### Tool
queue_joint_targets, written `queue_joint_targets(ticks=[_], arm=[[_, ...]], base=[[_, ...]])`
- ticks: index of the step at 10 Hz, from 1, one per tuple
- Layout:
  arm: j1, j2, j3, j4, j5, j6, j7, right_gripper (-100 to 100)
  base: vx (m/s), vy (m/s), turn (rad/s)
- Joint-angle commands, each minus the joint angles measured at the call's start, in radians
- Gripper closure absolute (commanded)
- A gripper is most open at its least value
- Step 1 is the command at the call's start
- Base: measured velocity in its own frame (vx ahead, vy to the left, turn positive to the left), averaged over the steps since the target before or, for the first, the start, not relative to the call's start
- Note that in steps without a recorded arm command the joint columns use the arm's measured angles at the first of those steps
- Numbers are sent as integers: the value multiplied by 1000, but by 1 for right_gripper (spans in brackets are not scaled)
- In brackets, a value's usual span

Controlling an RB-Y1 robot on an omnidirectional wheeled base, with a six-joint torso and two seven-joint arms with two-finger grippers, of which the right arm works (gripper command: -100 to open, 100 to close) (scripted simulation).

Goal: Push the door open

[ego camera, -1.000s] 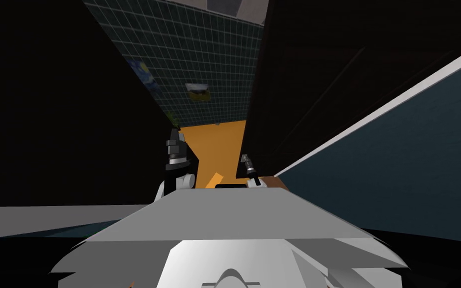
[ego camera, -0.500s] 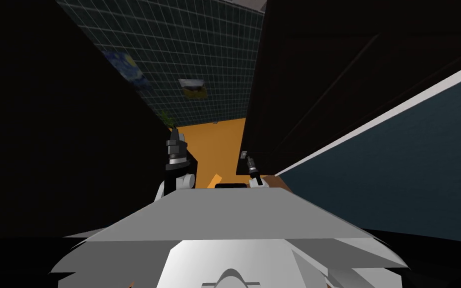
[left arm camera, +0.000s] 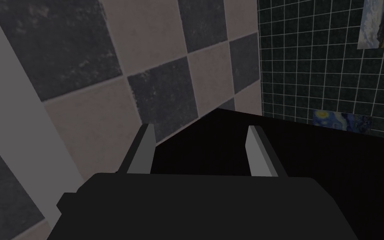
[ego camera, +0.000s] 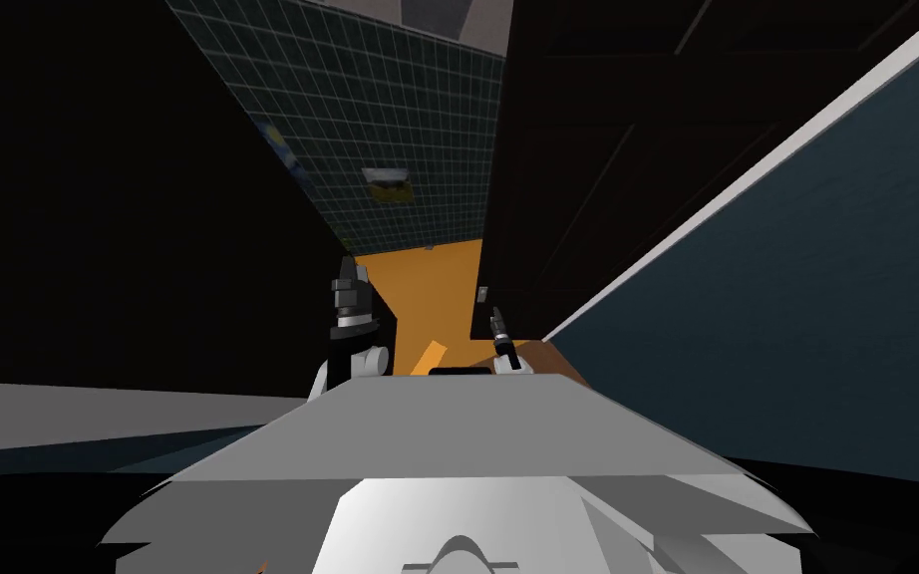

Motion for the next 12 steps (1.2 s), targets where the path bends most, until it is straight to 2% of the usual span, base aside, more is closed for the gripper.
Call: queue_joint_targets(ticks=[1, 2, 7, 12], arm=[[0, 0, 0, 0, 0, 0, 0, -100], [1, -7, -2, 2, -1, -4, 1, -100], [4, -16, -9, 9, -5, -19, 5, -100], [6, 2, -17, 18, -9, -36, 11, -100]], base=[[-103, 14, -13], [73, 24, 25], [183, 13, 22], [202, 18, 25]])
